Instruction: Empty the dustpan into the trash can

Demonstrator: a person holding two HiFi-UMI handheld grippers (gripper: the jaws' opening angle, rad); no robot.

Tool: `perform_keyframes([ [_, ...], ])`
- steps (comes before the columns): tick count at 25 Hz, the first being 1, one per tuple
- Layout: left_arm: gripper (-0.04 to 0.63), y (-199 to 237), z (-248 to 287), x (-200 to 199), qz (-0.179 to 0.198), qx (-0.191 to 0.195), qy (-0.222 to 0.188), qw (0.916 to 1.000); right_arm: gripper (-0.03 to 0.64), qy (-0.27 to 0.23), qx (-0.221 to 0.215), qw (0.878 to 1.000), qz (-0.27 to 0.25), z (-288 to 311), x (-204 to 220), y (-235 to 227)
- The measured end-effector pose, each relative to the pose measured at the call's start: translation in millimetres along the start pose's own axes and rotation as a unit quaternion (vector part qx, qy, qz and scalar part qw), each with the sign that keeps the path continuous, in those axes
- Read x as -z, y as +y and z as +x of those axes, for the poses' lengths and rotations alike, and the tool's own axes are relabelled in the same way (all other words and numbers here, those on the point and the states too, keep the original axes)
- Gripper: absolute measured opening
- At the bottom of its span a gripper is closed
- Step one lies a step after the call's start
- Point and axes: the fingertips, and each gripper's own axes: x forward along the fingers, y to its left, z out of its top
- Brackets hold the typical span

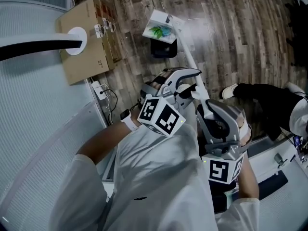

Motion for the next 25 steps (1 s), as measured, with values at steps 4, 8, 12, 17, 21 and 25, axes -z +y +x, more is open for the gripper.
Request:
perform_keyframes([
  [4,0.144,2.0,-3.9,5.2,-0.003,-0.007,0.0,1.0,0.12,-0.003,-0.012,1.0,-0.021,4.8,-2.0,5.1],
  [8,0.146,4.2,-5.1,7.2,-0.008,-0.014,0.002,0.9999,0.12,-0.008,-0.021,0.999,-0.034,6.8,-2.6,6.5],
  [12,0.147,3.8,-4.6,7.2,-0.013,-0.018,0.002,0.9998,0.12,-0.01,-0.023,0.999,-0.035,6.0,-1.4,7.0],
  [17,0.147,5.5,-4.4,9.2,-0.016,-0.023,0.0,0.9996,0.12,-0.008,-0.023,0.999,-0.037,8.5,-0.9,8.3],
  [21,0.147,6.3,-6.7,8.6,-0.014,-0.021,-0.002,0.9997,0.12,-0.006,-0.017,0.999,-0.035,9.4,-3.1,8.7],
  [25,0.147,8.9,-3.8,6.6,-0.013,-0.019,-0.002,0.9997,0.12,-0.004,-0.008,1.0,-0.022,9.7,-1.9,2.9],
])
